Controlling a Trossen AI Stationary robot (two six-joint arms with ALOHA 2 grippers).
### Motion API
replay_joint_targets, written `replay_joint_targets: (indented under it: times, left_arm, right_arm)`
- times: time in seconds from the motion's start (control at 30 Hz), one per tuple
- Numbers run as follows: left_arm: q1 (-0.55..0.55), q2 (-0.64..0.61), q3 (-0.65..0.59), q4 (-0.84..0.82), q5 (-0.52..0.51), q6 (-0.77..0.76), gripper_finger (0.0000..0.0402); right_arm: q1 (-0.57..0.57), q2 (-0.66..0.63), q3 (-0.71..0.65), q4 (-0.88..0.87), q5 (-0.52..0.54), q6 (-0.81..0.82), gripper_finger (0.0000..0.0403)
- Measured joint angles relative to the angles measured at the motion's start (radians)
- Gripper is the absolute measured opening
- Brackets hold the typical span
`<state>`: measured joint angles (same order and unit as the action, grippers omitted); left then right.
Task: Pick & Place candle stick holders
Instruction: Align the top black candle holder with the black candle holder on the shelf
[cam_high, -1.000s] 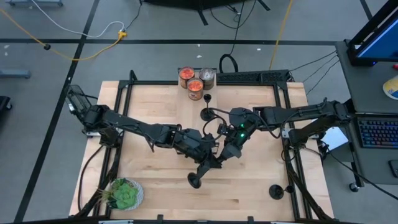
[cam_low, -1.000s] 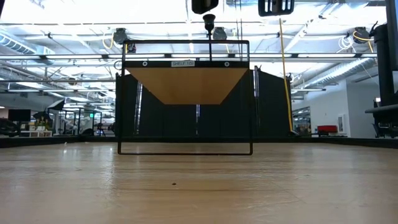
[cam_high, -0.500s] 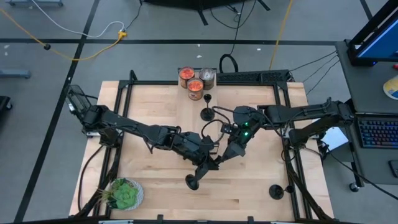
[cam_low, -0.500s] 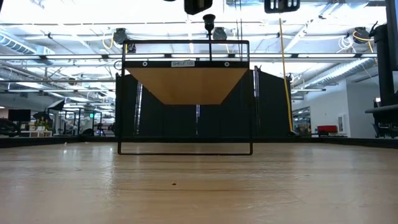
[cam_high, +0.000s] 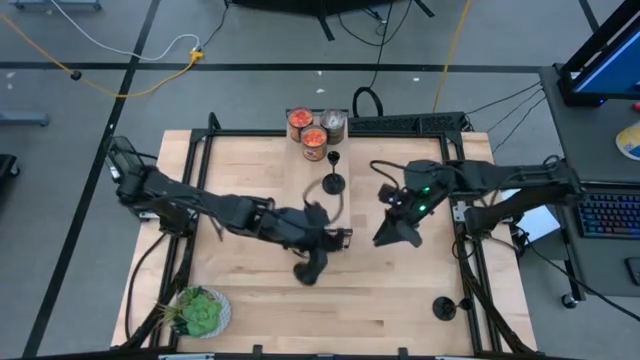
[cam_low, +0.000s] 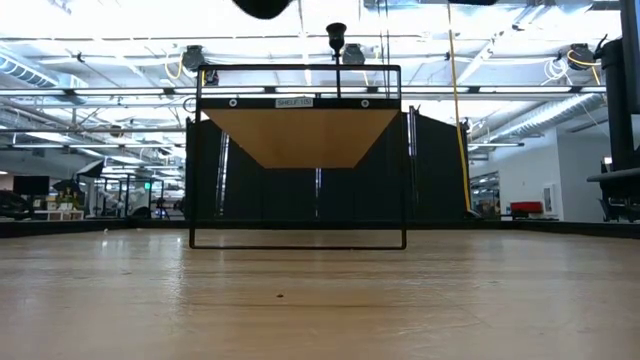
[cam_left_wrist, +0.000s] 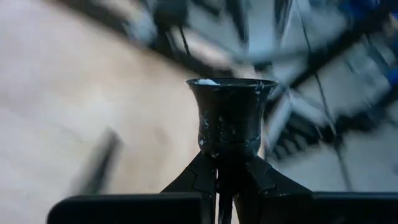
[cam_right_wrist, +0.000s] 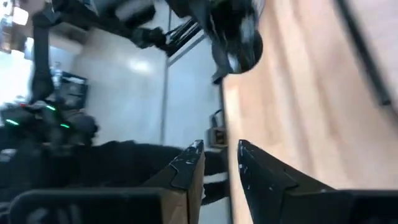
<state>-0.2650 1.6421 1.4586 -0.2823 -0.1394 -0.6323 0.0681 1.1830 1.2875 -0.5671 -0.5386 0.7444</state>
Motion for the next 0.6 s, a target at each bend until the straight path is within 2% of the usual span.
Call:
replay_joint_targets:
  times: [0.1,0.27,0.4,0.47,0.6]
  left_arm:
    - [-0.008,-0.052,0.0,0.0,-0.171,0.054,0.0026]
    - [-0.016,-0.132,0.0,-0.012,-0.395,0.183,0.0026]
    - [0.002,-0.167,0.0,0.016,-0.538,0.308,0.0026]
    - [0.025,-0.172,0.0,0.056,-0.568,0.373,0.0026]
    - [0.1,-0.171,0.0,0.083,-0.541,0.471,0.0026]
  right_arm:
    - [0.0,-0.044,0.0,-0.015,0.072,-0.062,0.0086]
    - [-0.001,-0.132,-0.036,0.005,0.197,-0.151,0.0084]
    - [-0.001,-0.201,-0.09,0.016,0.314,-0.211,0.0084]
    - [-0.001,-0.235,-0.127,0.04,0.362,-0.228,0.0084]
    - [-0.001,-0.288,-0.207,0.129,0.387,-0.233,0.0084]
